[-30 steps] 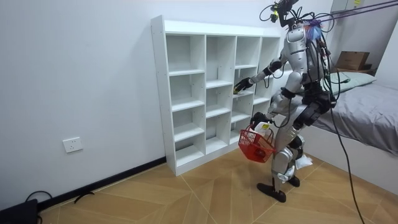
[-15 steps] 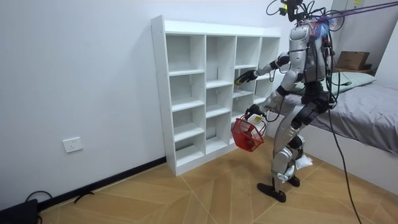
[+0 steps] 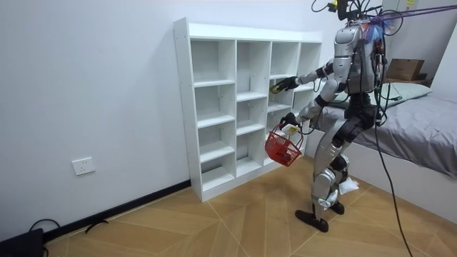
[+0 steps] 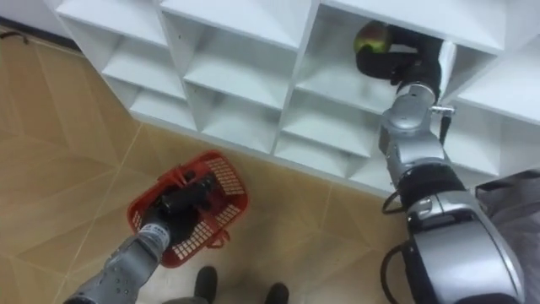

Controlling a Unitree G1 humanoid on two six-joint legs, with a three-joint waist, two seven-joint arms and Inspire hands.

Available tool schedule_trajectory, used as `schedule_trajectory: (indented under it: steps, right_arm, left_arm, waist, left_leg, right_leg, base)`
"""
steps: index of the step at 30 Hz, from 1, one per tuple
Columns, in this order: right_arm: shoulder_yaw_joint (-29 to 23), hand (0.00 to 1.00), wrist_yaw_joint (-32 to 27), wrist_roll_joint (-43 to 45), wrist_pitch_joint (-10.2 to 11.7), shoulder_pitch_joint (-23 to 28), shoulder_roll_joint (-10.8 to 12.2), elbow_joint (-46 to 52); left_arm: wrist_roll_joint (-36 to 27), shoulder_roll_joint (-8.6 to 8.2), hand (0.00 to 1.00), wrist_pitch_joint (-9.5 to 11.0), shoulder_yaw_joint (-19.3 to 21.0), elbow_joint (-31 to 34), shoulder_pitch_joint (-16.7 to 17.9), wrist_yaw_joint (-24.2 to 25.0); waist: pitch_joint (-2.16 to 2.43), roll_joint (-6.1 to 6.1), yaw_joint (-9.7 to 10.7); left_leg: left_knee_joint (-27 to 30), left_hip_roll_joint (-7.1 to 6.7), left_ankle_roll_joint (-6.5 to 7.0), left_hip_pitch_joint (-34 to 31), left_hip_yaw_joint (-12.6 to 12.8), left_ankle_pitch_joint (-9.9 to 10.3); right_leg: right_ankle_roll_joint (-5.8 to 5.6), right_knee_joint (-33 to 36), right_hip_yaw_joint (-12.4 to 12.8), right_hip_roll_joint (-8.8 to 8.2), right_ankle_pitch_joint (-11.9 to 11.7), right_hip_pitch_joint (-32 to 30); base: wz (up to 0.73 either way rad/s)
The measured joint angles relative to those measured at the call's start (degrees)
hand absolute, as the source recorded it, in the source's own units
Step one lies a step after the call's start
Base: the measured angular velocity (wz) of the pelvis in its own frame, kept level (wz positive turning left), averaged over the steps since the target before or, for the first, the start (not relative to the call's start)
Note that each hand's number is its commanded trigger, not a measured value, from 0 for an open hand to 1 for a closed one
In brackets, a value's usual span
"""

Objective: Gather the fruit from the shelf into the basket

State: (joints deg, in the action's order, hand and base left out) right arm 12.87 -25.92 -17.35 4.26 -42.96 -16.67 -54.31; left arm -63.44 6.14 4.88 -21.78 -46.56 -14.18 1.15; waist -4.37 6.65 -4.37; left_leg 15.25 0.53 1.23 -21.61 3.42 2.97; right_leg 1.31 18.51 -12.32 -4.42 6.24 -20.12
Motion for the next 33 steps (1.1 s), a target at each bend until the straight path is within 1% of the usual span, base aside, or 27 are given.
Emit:
schedule_trajectory:
  steps: [1,2,3,4,5,6,9,11,13,15,16,17,18,19,20,23,26,33]
  right_arm:
    - [0.4,1.00,0.1,0.1,0.0,2.2,0.3,2.1]
    - [1.3,1.00,0.5,0.1,0.0,3.9,0.6,4.0]
    - [1.6,1.00,0.8,0.2,0.0,4.5,0.9,4.7]
    - [1.6,1.00,1.3,0.1,0.0,5.9,1.4,6.4]
    - [1.6,1.00,1.7,-0.2,0.0,7.3,1.5,7.7]
    - [1.6,1.00,1.8,-0.3,0.0,7.7,1.6,8.1]
    - [1.6,1.00,2.1,-0.2,0.0,8.8,2.3,9.2]
    - [1.7,1.00,2.9,-0.1,0.0,10.3,3.3,11.5]
    - [2.3,1.00,3.8,-0.2,0.0,12.0,3.7,12.0]
    - [2.3,1.00,5.0,-0.1,0.0,13.2,4.7,12.0]
    - [2.6,1.00,5.6,-0.1,0.0,14.4,5.1,11.9]
    - [3.2,1.00,6.2,-0.1,0.0,15.5,5.4,11.7]
    - [3.6,1.00,6.4,-0.1,0.0,16.1,5.5,11.7]
    - [4.0,1.00,7.2,0.3,0.0,17.3,5.9,11.7]
    - [4.0,1.00,7.8,1.1,0.0,18.5,6.5,11.7]
    - [4.1,1.00,9.4,1.9,0.0,20.4,7.3,11.5]
    - [5.2,1.00,11.3,2.0,0.0,21.4,7.5,11.5]
    - [6.3,1.00,13.7,2.2,-0.1,22.3,7.6,12.4]
  left_arm:
    - [0.0,0.07,1.00,0.0,-0.2,0.0,0.1,-0.1]
    - [0.0,0.11,1.00,-0.1,-0.4,0.0,0.2,-0.4]
    - [0.0,0.12,1.00,-0.1,-0.3,0.0,0.2,-0.4]
    - [0.3,0.00,1.00,-0.1,-0.3,0.0,0.2,-0.4]
    - [0.8,-0.21,1.00,-0.1,-0.4,0.2,0.2,-0.4]
    - [1.0,-0.32,1.00,-0.1,-0.4,0.2,0.2,-0.4]
    - [1.2,-0.70,1.00,-0.4,-0.5,0.4,0.1,-0.4]
    - [1.1,-0.86,1.00,-0.9,-0.8,0.6,0.1,-0.4]
    - [1.0,-1.11,1.00,-1.3,-1.1,0.6,0.1,-0.4]
    - [1.0,-1.54,1.00,-1.3,-1.1,0.3,0.1,-0.5]
    - [1.0,-1.79,1.00,-1.4,-1.5,0.2,0.2,-0.6]
    - [1.1,-1.93,1.00,-1.4,-1.7,0.2,0.2,-0.6]
    - [1.1,-1.94,1.00,-1.4,-1.8,0.2,0.2,-0.6]
    - [1.1,-1.82,1.00,-1.4,-2.1,0.1,0.2,-0.6]
    - [1.1,-1.81,1.00,-1.4,-2.0,0.1,0.2,-0.6]
    - [1.8,-1.85,1.00,-1.4,-2.0,0.1,0.2,-0.6]
    - [2.9,-2.03,1.00,-1.4,-1.2,0.1,0.2,-0.6]
    - [2.9,-2.17,1.00,-1.3,-0.7,0.2,0.1,-0.6]
  waist:
    - [0.79,0.10,0.2]
    - [1.41,0.10,0.8]
    - [1.43,0.07,1.1]
    - [1.60,0.03,1.4]
    - [1.97,0.02,1.5]
    - [2.14,-0.02,1.5]
    - [2.50,-0.48,1.5]
    - [2.78,-0.96,2.4]
    - [2.79,-1.07,2.6]
    - [2.68,-1.29,2.7]
    - [2.71,-1.72,2.8]
    - [2.62,-2.09,2.8]
    - [2.59,-2.21,2.8]
    - [2.43,-2.45,2.8]
    - [2.44,-2.53,2.8]
    - [2.45,-2.55,2.7]
    - [2.45,-2.54,2.7]
    - [2.53,-2.41,2.9]
  left_leg:
    - [0.0,-0.08,0.03,0.2,0.1,0.0]
    - [0.0,-0.22,0.04,0.6,0.1,0.0]
    - [0.1,-0.24,0.05,0.9,0.1,0.0]
    - [0.1,-0.24,0.04,1.6,0.0,0.1]
    - [0.1,-0.18,0.02,2.0,0.0,0.1]
    - [0.1,-0.12,-0.02,2.2,0.1,0.2]
    - [0.3,0.05,-0.16,3.4,0.2,0.3]
    - [0.5,0.15,-0.19,3.7,0.0,0.3]
    - [0.3,0.22,-0.23,4.4,-0.3,0.3]
    - [0.2,0.22,-0.27,5.1,-0.4,0.3]
    - [0.2,0.25,-0.48,5.3,-0.6,0.5]
    - [0.1,0.27,-0.50,5.2,-0.7,0.5]
    - [-0.1,0.27,-0.50,5.1,-0.7,0.5]
    - [-0.3,0.24,-0.50,5.0,-0.8,0.5]
    - [-0.4,0.18,-0.50,4.8,-0.7,0.5]
    - [-0.1,0.15,-0.22,4.0,-0.7,0.3]
    - [-0.3,0.12,-0.19,3.9,-0.6,0.3]
    - [-1.8,-0.15,-0.16,4.3,-0.5,0.3]
  right_leg:
    - [-0.01,0.0,0.0,0.01,0.0,0.2]
    - [-0.01,0.0,-0.1,0.00,0.0,0.7]
    - [-0.01,-0.1,-0.1,-0.01,0.0,1.1]
    - [-0.02,-0.1,-0.1,0.01,0.0,1.7]
    - [-0.05,-0.5,0.2,0.20,0.0,2.1]
    - [-0.07,-0.8,0.5,0.36,0.0,2.4]
    - [-0.12,-1.0,0.6,0.53,-0.1,3.6]
    - [-0.15,-1.2,0.5,0.59,-0.3,4.1]
    - [-0.14,-1.9,0.1,0.79,-0.5,5.4]
    - [-0.31,-2.3,0.1,0.88,-0.5,6.2]
    - [-0.66,-3.1,-0.1,1.04,-0.7,6.8]
    - [-0.83,-3.6,-0.2,1.14,-0.9,7.0]
    - [-0.90,-3.8,0.0,1.19,-1.0,6.9]
    - [-0.93,-3.8,0.3,1.27,-1.0,6.8]
    - [-0.94,-3.8,0.7,1.34,-1.0,6.4]
    - [-0.85,-3.8,0.8,1.42,-1.1,5.7]
    - [-0.49,-3.8,1.0,1.47,-1.3,5.6]
    - [-0.37,-3.9,1.0,1.21,-0.8,5.3]
  base:
    - [0.00]
    - [0.00]
    - [0.00]
    - [0.00]
    - [-0.04]
    - [-0.09]
    - [-0.07]
    - [0.05]
    - [0.09]
    - [0.02]
    - [0.04]
    - [0.00]
    - [0.00]
    - [-0.03]
    - [0.00]
    - [0.00]
    - [0.00]
    - [0.00]
